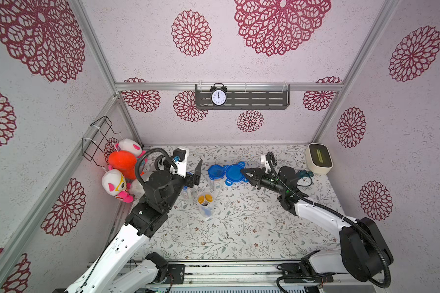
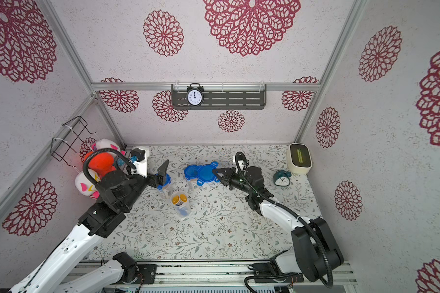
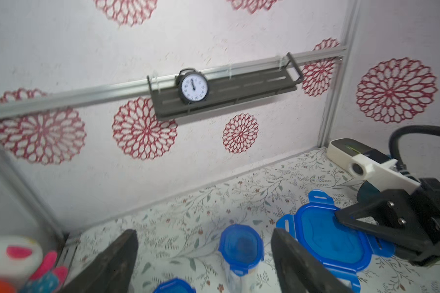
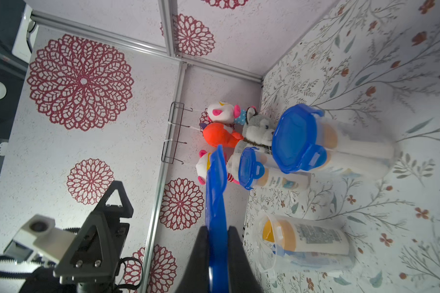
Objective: Pack away toiletry kits
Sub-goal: Close the lid on the container.
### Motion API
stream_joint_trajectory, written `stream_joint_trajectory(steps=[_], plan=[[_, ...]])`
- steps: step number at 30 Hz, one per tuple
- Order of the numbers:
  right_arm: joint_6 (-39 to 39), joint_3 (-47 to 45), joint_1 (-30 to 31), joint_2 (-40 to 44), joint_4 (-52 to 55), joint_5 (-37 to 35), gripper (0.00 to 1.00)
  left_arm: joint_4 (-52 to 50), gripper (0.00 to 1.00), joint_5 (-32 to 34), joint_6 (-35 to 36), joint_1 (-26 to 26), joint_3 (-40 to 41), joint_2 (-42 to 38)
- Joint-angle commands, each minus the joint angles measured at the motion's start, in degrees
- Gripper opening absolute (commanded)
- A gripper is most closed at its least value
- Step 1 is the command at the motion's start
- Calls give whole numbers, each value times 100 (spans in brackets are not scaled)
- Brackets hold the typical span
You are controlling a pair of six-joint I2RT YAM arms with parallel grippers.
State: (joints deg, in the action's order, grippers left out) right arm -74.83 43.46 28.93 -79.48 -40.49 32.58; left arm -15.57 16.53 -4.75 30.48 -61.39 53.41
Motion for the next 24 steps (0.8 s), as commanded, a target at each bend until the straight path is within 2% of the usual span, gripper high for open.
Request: stream_joint_trajectory(steps=[1, 6, 11, 14, 24], plan=[[-32, 58, 374, -119, -649, -445, 5, -2186, 89, 63, -1458, -257, -200, 207], [106, -273, 1024, 83, -573, -1798, 4, -2402, 99, -472, -1922, -598, -71, 188], [-93, -646, 1854, 30, -1169, -3227, 6, -2494, 98, -795, -1955, -728, 32, 286], [-323, -753, 2275, -297, -1666, -3752, 5, -2675, 98, -1068, -1946, -735, -29, 429], [-727, -679, 3280, -1592, -3129, -5166, 3, -2478, 98, -1213, -2115, -728, 346, 177]])
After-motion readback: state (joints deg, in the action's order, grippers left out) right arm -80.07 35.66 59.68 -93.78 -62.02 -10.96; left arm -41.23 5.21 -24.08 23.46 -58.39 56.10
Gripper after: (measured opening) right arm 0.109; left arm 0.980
